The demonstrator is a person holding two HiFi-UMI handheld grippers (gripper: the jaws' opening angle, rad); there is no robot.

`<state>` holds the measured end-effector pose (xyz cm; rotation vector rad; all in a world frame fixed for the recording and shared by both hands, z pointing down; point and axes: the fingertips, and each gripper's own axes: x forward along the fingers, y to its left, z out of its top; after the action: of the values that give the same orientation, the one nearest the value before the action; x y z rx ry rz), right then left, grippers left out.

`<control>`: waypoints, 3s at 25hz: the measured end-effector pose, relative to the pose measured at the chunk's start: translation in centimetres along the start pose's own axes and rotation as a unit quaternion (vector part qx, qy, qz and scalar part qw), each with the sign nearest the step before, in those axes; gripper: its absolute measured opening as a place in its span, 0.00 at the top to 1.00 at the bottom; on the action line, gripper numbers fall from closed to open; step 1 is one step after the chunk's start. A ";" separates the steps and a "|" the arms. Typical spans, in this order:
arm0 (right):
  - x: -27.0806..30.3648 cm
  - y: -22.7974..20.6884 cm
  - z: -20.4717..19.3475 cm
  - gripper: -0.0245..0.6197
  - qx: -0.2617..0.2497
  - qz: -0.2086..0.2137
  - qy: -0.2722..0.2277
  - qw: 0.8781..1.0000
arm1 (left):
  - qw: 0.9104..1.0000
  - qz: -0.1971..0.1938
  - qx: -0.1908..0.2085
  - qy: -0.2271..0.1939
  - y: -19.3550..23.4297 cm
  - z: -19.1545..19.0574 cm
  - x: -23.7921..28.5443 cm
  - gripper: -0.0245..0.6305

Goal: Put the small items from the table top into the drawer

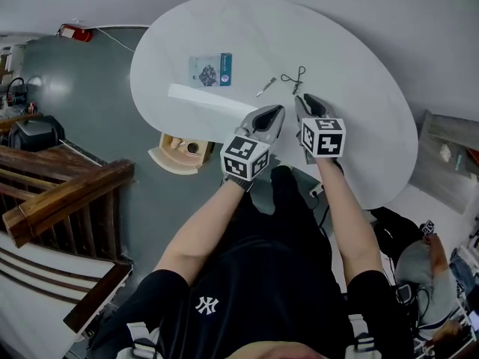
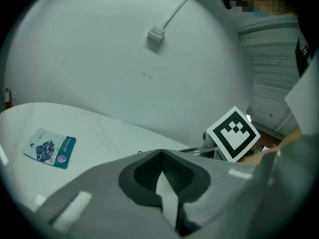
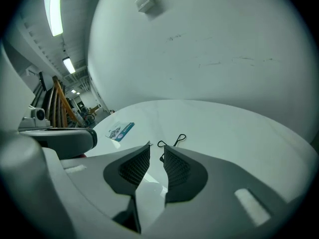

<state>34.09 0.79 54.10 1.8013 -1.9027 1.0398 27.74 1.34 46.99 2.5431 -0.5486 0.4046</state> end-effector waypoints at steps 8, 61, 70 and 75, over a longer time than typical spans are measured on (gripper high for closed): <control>3.7 -1.5 -0.7 0.76 0.073 0.019 0.031 0.997 | 1.000 0.022 -0.022 0.003 1.6 -0.5 1.6 0.96; -3.0 7.2 -0.2 0.90 0.214 0.054 -0.036 0.975 | 0.999 -0.013 -0.011 -0.029 1.4 1.0 -6.7 0.96; -3.6 14.5 0.4 0.90 0.189 0.096 -0.042 0.976 | 0.999 0.011 -0.010 -0.052 3.4 1.3 -12.4 0.96; -3.2 18.8 0.5 0.90 0.171 0.119 -0.039 0.977 | 0.997 0.030 -0.012 -0.065 5.2 1.3 -15.9 0.96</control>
<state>16.73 1.66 46.28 1.8412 -2.1327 1.4785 11.72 1.37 42.00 2.5469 -0.6749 0.2533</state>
